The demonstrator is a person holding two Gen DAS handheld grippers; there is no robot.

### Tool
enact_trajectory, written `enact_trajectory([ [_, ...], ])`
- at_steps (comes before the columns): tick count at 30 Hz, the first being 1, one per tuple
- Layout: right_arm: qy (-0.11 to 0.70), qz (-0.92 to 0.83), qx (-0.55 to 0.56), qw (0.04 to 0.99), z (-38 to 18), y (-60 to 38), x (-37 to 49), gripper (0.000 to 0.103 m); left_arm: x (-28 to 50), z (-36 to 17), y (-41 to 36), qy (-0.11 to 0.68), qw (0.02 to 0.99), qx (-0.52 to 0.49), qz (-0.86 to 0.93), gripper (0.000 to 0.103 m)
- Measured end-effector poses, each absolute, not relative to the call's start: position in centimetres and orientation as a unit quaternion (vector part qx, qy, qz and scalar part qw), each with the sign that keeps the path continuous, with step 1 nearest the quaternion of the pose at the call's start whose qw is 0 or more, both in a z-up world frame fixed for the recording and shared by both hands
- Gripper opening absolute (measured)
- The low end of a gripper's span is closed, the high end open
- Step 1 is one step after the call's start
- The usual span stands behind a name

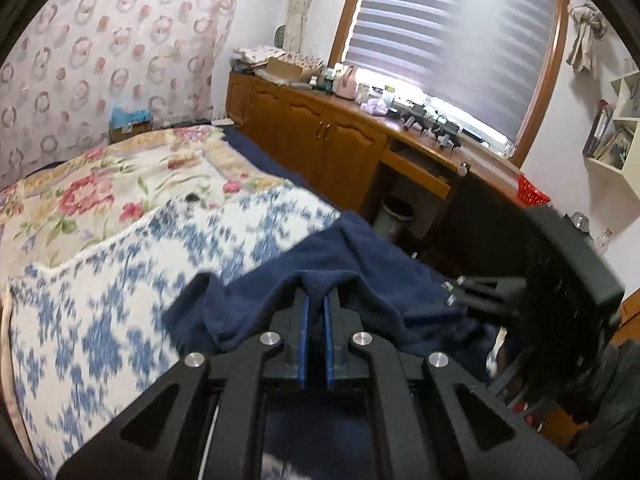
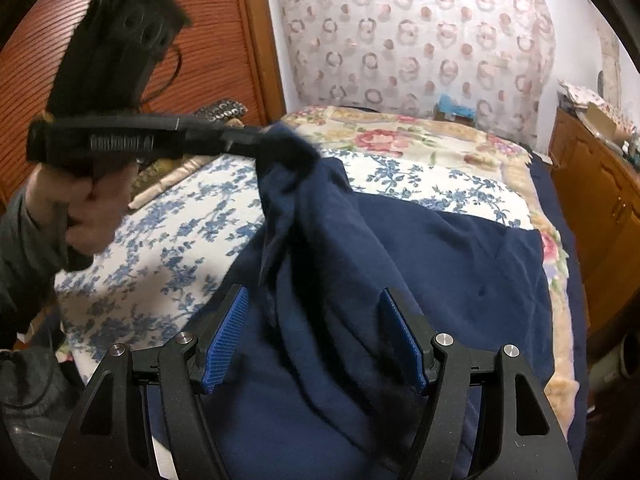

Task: Fold small clothes
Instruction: 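Grasp the folded shirt with the left gripper while the right gripper pinches its edge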

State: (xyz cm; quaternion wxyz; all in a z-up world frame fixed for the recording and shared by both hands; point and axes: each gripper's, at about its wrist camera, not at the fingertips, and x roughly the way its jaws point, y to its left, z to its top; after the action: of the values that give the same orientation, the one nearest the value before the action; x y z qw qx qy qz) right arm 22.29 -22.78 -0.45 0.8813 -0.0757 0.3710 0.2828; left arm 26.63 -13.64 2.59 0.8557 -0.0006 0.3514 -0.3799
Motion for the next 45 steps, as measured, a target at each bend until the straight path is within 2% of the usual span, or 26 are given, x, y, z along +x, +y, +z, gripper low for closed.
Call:
enact_trajectory([
  [11, 0.395, 0.238, -0.096, 0.882, -1.4, -23.1, 26.2, 0.070, 29.9, 3.7, -16.7, 0.347, 0.846, -0.002, -0.405, 0.003],
  [12, 0.396, 0.238, -0.090, 0.882, -1.5, -23.3, 26.4, 0.067, 30.1, 3.7, -16.8, 0.349, 0.845, -0.003, -0.405, 0.003],
  [13, 0.398, 0.241, -0.079, 0.882, -1.6, -23.7, 26.6, 0.050, 30.3, 3.5, -16.9, 0.352, 0.844, -0.004, -0.404, 0.004],
  [14, 0.400, 0.247, -0.069, 0.880, -1.6, -24.1, 26.9, 0.036, 30.4, 3.4, -16.9, 0.355, 0.843, -0.004, -0.404, 0.006],
  [15, 0.402, 0.247, -0.059, 0.880, -1.7, -24.6, 27.1, 0.009, 30.4, 3.3, -16.9, 0.358, 0.841, -0.003, -0.406, 0.010],
  [16, 0.399, 0.242, -0.052, 0.883, -1.5, -24.8, 27.2, 0.008, 30.4, 3.1, -16.8, 0.359, 0.842, 0.002, -0.404, 0.012],
  [20, 0.389, 0.208, -0.005, 0.897, -0.8, -27.4, 27.7, 0.008, 30.0, 3.0, -15.5, 0.357, 0.844, 0.001, -0.400, 0.025],
  [22, 0.392, 0.177, 0.016, 0.903, -0.7, -29.1, 28.3, 0.008, 29.7, 2.8, -14.6, 0.355, 0.849, -0.001, -0.391, 0.041],
  [27, 0.416, 0.141, 0.042, 0.897, -1.5, -31.2, 29.1, 0.009, 29.6, 0.6, -12.8, 0.377, 0.852, 0.014, -0.362, 0.043],
  [30, 0.414, 0.120, 0.040, 0.901, -1.3, -31.8, 29.0, 0.014, 29.3, -1.4, -12.0, 0.394, 0.853, 0.026, -0.342, 0.043],
  [35, 0.405, 0.107, 0.041, 0.907, -0.3, -32.5, 28.9, 0.015, 28.9, -4.5, -11.4, 0.412, 0.855, 0.058, -0.309, 0.043],
  [37, 0.408, 0.102, 0.030, 0.907, 0.1, -32.5, 29.2, 0.029, 29.0, -5.5, -11.4, 0.416, 0.856, 0.066, -0.301, 0.043],
  [39, 0.408, 0.095, 0.009, 0.908, 0.4, -32.3, 29.5, 0.037, 29.1, -6.3, -11.5, 0.421, 0.854, 0.068, -0.298, 0.043],
  [45, 0.417, 0.115, -0.023, 0.901, 0.6, -31.2, 31.6, 0.044, 29.2, -7.7, -11.8, 0.422, 0.853, 0.085, -0.297, 0.045],
])
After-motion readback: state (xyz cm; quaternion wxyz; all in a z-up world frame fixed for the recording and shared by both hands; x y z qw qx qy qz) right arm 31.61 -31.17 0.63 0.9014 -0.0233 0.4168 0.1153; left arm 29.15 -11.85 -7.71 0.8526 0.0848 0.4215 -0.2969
